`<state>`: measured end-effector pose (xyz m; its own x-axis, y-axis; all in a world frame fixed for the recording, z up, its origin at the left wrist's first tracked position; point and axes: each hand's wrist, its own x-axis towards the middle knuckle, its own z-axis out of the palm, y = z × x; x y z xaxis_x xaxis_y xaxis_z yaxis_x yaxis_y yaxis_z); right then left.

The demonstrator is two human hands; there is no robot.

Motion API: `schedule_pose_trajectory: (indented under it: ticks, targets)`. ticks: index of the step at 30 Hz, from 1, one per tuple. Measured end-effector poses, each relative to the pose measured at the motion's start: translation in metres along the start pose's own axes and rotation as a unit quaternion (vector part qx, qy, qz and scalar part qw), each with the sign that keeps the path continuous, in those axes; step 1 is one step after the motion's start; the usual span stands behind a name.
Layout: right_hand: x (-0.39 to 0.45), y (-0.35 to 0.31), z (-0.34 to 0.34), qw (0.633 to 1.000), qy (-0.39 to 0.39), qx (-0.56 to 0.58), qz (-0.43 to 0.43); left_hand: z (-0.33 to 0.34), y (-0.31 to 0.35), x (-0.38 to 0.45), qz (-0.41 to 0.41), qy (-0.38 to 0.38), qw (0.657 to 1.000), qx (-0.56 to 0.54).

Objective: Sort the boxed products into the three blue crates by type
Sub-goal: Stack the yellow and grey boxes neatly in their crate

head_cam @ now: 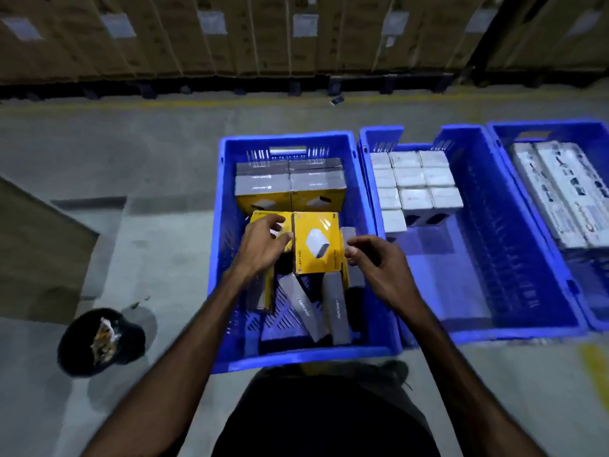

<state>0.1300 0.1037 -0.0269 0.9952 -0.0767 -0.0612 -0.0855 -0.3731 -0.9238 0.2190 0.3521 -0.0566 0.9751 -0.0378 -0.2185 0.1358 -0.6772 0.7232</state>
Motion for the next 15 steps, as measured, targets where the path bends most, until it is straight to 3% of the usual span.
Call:
schedule_pose_trajectory:
  ticks: [5,11,15]
  targets:
    - [-0.009,-0.006,0.004,0.999,0.029,0.018,0.015,0.023,0.005,0.021,-0.071,-0.035,0.997,-0.015]
    - [-0.004,-0.001,0.005,0.999,0.030,-0.003,0.022,0.041,0.029,0.011,-0.063,-0.037,0.982,0.176]
    - [0.006,0.001,0.001,0.999,-0.001,-0.044,0.010,0.055,0.026,0.009,-0.066,0.000,0.981,0.182]
